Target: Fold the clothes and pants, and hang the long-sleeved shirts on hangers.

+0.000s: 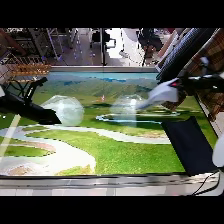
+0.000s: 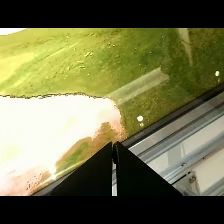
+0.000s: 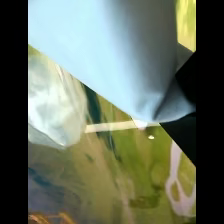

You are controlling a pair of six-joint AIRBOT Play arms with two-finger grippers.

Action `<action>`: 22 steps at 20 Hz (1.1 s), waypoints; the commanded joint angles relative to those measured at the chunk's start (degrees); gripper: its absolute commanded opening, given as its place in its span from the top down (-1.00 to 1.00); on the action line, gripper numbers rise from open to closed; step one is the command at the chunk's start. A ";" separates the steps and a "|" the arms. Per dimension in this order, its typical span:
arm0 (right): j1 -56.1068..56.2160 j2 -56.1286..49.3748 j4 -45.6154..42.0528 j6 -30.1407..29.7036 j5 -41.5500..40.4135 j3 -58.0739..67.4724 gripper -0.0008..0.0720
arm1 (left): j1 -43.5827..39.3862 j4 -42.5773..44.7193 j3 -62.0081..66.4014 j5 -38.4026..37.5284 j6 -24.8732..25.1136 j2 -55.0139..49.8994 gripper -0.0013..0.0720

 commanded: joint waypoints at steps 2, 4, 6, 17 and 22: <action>-18.10 11.02 -11.21 0.09 1.29 -11.67 0.93 | 0.07 0.00 -0.09 -1.86 1.36 4.94 0.95; -24.83 15.61 -12.98 -1.79 0.94 -20.61 0.94 | 0.07 0.00 -0.57 -1.84 1.42 5.16 0.95; -29.64 19.23 -13.03 -1.79 1.11 -30.27 0.94 | 0.07 0.00 -1.64 -1.40 2.62 5.16 0.95; -34.38 26.34 -40.79 1.88 10.56 -56.87 0.92 | 0.07 0.63 -3.65 -0.96 2.86 5.01 0.95; -34.36 26.21 -49.13 -1.75 11.04 -54.16 -0.93 | 0.11 0.96 -3.63 -0.98 2.86 5.01 0.95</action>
